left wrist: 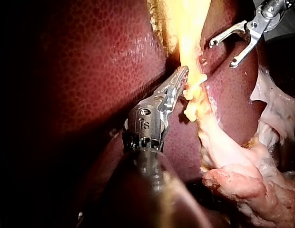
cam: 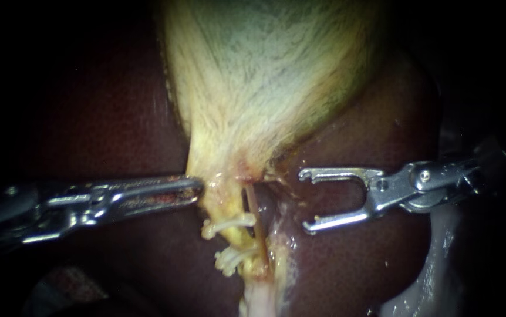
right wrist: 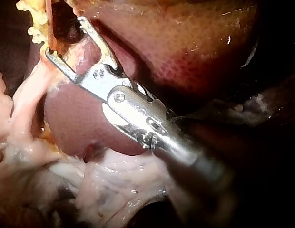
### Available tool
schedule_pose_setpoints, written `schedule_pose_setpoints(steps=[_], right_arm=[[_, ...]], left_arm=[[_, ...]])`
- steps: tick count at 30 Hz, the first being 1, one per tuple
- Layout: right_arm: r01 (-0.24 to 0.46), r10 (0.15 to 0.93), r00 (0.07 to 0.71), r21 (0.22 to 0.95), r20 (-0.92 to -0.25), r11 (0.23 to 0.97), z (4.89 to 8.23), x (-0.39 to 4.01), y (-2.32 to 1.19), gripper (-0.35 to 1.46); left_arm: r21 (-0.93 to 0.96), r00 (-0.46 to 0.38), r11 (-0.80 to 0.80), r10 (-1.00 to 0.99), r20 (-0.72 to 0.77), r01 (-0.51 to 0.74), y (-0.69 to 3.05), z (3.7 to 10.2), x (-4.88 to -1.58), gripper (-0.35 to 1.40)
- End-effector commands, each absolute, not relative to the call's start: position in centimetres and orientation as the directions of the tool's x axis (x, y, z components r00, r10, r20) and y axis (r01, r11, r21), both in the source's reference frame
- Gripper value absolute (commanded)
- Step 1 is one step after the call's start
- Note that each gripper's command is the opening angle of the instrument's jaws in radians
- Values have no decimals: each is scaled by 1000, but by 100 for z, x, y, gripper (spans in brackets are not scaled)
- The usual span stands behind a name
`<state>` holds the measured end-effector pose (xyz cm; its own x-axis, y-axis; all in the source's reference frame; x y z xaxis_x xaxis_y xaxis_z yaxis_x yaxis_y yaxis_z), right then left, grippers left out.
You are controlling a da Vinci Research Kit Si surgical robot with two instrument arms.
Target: Going back third clip left tube
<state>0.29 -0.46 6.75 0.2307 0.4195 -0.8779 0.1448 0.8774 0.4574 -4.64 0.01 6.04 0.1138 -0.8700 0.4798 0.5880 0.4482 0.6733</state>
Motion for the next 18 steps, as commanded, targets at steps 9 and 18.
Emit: schedule_pose_setpoints(steps=[9, 18], right_arm=[[148, 410, 227, 447, -883, 882, 675, 28, -48, 59], [149, 405, 225, 442, -886, 884, 674, 26, -48, 59]], left_arm=[[667, 134, 453, -871, 473, 591, -3, 620, -490, -35], [668, 135, 454, -871, 473, 590, -4, 621, -493, -35]])
